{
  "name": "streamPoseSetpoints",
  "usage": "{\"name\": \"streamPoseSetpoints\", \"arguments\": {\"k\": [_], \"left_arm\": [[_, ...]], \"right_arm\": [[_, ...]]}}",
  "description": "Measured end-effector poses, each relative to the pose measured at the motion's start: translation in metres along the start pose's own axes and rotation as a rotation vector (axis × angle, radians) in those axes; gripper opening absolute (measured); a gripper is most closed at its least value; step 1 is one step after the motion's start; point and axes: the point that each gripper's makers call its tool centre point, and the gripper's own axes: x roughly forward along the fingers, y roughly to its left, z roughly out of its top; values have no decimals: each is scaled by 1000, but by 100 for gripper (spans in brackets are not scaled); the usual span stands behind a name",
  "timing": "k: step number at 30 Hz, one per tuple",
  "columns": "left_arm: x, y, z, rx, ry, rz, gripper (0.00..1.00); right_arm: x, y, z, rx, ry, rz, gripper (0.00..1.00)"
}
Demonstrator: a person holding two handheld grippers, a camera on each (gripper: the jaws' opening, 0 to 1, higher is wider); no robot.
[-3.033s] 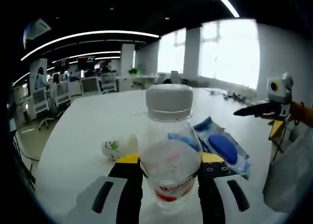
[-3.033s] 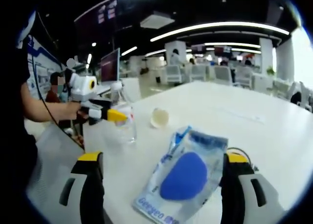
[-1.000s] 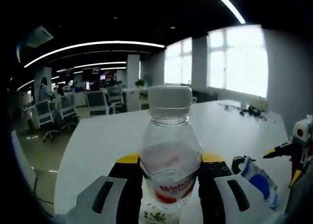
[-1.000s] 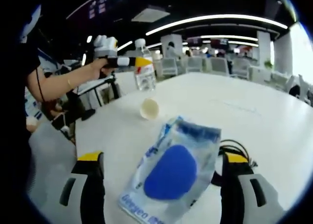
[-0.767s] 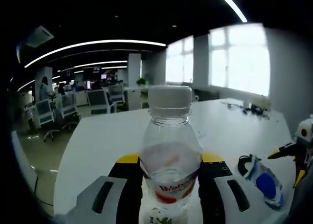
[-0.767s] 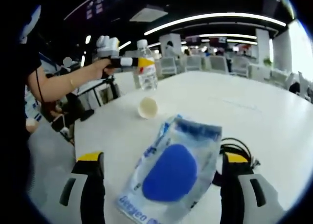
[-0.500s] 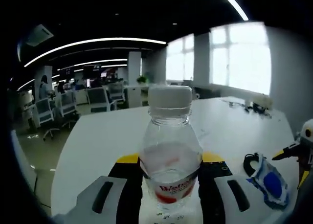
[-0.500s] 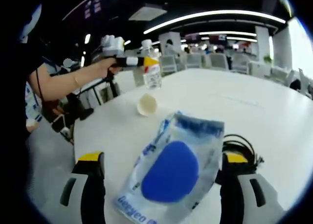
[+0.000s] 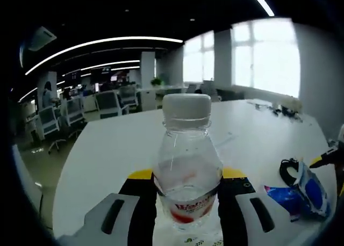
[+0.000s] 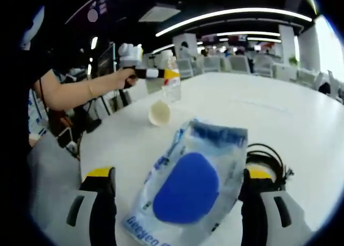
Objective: Arrange the tabletop items into an orderly group along one side of the table until the central work area is clear of visible clutter.
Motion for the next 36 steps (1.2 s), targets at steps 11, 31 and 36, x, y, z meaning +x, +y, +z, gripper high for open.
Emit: {"name": "streamPoseSetpoints", "arguments": {"k": [11,31,36], "left_arm": [[13,-3,-15,-43,-7,-4,42],[18,1,-30,-41,-22,7,42],[14,-10,-30,-13,-18,2,43]], "right_arm": [[-4,-5,-3,5,5,-24,96],[-10,-9,-13,3,28,-39,96],[-9,-7,-14,9,24,-32,96]]}}
